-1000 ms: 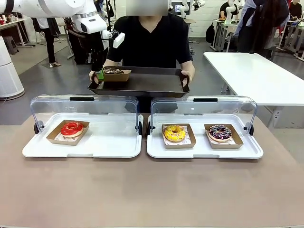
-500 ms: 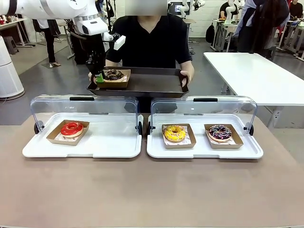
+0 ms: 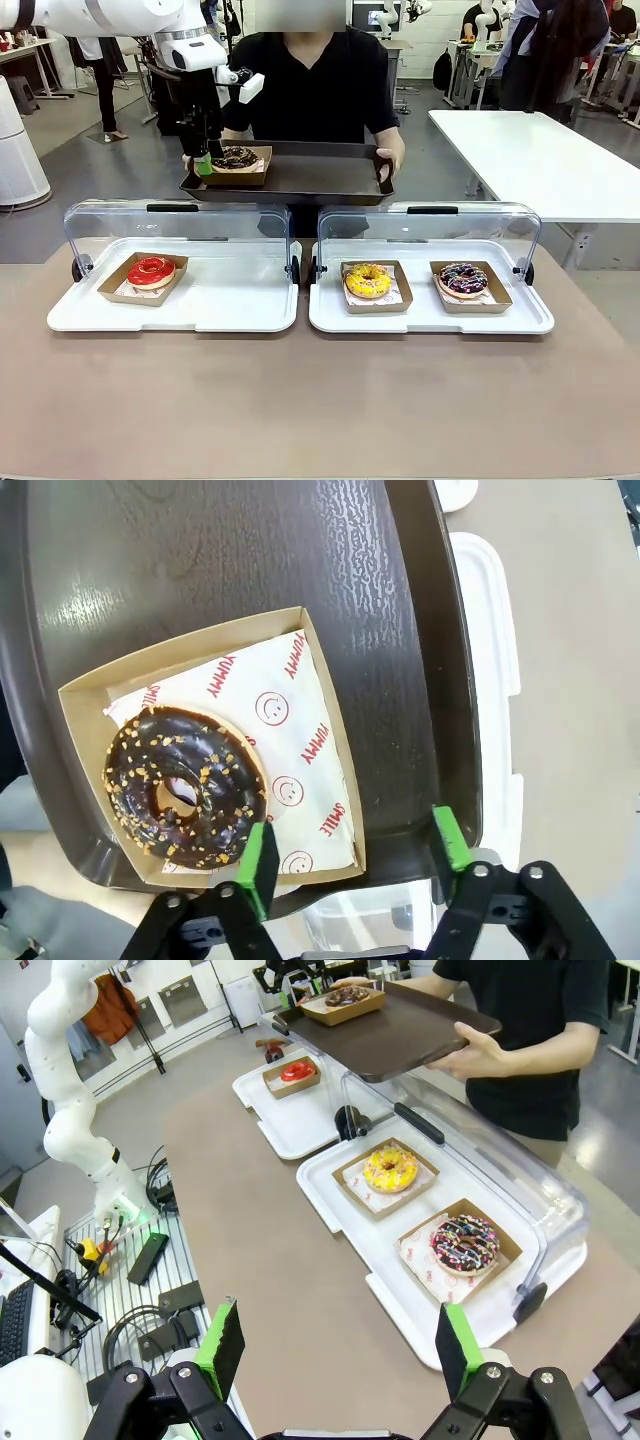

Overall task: Provide the desired donut to the person.
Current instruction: Place the picked Paper togo box onto the Handle tray extended by the person, then pick up and lift the Paper togo box containing the Donut pointed at by the person.

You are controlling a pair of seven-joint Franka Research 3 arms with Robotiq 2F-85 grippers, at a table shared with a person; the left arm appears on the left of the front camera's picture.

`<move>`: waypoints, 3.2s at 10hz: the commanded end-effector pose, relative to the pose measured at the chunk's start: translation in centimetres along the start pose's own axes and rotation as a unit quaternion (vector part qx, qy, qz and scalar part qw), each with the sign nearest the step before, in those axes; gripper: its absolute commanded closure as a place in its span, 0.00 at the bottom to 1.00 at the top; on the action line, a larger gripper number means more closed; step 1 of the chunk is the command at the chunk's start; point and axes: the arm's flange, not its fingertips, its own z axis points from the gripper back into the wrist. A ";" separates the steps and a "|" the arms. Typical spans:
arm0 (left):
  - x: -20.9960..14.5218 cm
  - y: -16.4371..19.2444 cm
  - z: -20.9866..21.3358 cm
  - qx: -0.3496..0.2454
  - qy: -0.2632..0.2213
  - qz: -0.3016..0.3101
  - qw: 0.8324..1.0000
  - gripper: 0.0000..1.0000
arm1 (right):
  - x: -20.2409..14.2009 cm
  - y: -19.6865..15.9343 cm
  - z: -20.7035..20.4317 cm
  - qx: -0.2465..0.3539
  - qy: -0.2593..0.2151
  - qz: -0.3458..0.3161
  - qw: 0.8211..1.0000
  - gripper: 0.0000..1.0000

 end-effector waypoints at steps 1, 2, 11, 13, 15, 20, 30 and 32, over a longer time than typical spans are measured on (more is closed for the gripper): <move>-0.2 0.7 0.6 -0.005 0.009 -0.005 1.000 0.00 | 0.1 -0.1 -0.1 0.004 -0.010 0.004 1.000 0.00; -0.2 0.4 0.5 -0.004 0.007 -0.004 1.000 0.00 | 0.1 -0.1 -0.1 0.004 -0.010 0.004 1.000 0.00; -6.4 -11.1 2.1 0.005 -0.035 -0.014 0.999 0.00 | 0.1 -0.1 -0.1 0.004 -0.010 0.004 1.000 0.00; -9.7 -16.2 1.2 0.015 -0.051 -0.025 0.998 0.00 | 0.1 -0.1 -0.1 0.004 -0.010 0.004 1.000 0.00; -11.5 -20.2 -0.4 0.027 -0.057 -0.023 0.998 0.00 | 0.1 -0.1 -0.1 0.004 -0.010 0.004 1.000 0.00; -13.1 -22.1 -1.3 0.027 -0.049 -0.009 0.998 0.00 | 0.1 -0.1 -0.1 0.004 -0.010 0.004 1.000 0.00; -26.9 -21.2 -0.3 -0.015 -0.435 0.011 0.900 0.00 | 0.1 -0.1 -0.1 0.004 -0.010 0.004 1.000 0.00; -32.6 -22.5 -1.0 0.025 -0.487 0.017 0.873 0.00 | 0.1 -0.1 -0.1 0.004 -0.010 0.004 1.000 0.00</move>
